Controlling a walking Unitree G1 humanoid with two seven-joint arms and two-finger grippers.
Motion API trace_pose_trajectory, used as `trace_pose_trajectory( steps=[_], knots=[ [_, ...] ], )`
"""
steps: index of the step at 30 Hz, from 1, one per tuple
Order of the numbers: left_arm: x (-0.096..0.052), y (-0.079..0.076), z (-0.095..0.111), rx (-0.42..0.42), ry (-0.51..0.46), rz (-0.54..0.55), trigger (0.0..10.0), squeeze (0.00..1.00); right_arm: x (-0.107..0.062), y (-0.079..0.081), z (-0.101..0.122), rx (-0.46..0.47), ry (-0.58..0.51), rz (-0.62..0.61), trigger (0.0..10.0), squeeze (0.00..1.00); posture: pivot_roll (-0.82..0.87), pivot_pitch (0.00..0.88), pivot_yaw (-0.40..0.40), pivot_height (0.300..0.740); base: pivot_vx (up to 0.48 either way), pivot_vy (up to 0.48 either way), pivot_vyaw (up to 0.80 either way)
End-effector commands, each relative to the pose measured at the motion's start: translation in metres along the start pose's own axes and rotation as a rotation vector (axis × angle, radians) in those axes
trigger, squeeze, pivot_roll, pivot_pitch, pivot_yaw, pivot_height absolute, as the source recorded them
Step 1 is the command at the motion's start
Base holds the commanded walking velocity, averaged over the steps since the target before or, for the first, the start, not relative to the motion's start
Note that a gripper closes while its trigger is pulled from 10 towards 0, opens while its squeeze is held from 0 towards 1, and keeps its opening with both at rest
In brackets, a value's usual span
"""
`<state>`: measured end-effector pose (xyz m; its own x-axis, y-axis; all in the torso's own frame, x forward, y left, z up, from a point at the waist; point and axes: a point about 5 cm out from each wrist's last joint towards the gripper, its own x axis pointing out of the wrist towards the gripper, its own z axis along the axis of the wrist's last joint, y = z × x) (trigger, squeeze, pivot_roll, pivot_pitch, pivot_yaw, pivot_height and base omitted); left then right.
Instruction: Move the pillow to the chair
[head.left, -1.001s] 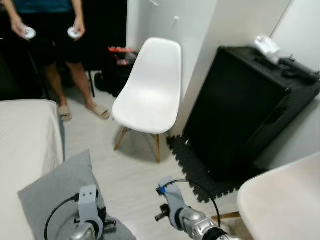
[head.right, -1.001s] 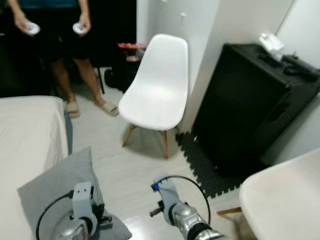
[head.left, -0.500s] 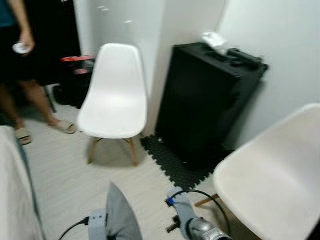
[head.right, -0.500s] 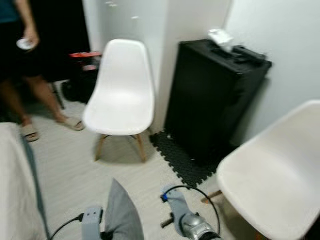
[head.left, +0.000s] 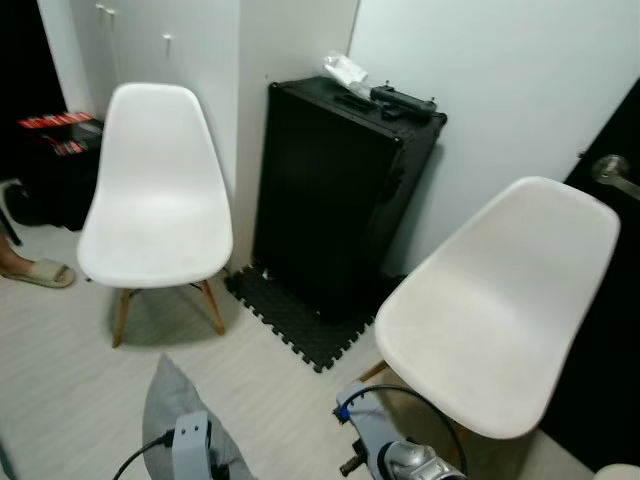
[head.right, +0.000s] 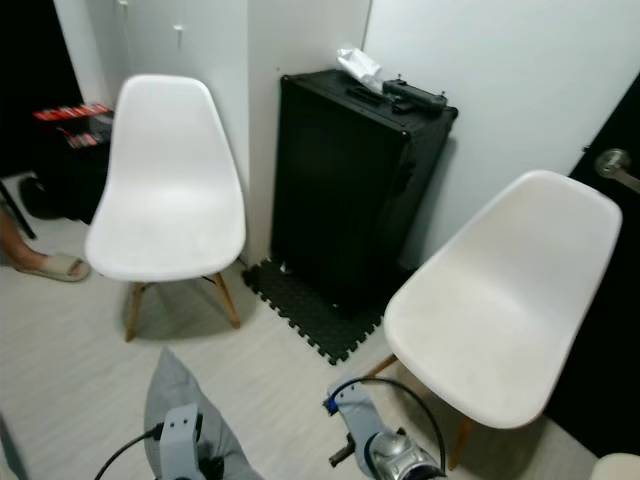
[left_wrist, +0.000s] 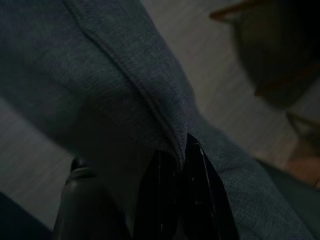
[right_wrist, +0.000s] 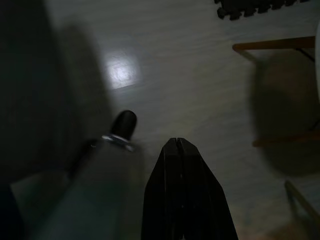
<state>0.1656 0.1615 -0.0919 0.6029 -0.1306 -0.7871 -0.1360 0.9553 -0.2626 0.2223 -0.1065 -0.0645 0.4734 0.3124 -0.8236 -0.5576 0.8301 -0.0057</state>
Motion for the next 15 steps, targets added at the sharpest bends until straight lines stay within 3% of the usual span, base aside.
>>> trace_pose_trajectory(
  steps=[1, 8, 9, 15],
  knots=[
    [0.0023, -0.0083, 0.0029, 0.002, -0.014, -0.028, 10.0, 0.0, -0.0011, -0.0037, -0.0027, -0.009, 0.009, -0.007, 10.0, 0.0, 0.08, 0.0, -0.144, 0.716, 0.0, 0.0, -0.76],
    [0.0033, -0.0178, -0.0019, -0.015, -0.008, -0.047, 10.0, 0.0, -0.003, -0.009, -0.0068, -0.038, 0.027, -0.003, 10.0, 0.0, 0.06, 0.0, -0.153, 0.716, 0.0, 0.0, -0.76],
    [0.0033, -0.0182, -0.0022, -0.004, -0.004, -0.052, 10.0, 0.0, -0.003, -0.0087, -0.0078, -0.077, 0.037, -0.007, 10.0, 0.0, 0.06, 0.0, -0.147, 0.716, 0.0, 0.0, 0.0],
    [0.0032, -0.0144, 0.0015, -0.002, -0.015, -0.042, 10.0, 0.0, -0.001, -0.001, -0.0037, -0.078, 0.022, 0.03, 10.0, 0.0, 0.07, 0.0, -0.15, 0.716, 0.0, 0.0, 0.0]
  ],
)
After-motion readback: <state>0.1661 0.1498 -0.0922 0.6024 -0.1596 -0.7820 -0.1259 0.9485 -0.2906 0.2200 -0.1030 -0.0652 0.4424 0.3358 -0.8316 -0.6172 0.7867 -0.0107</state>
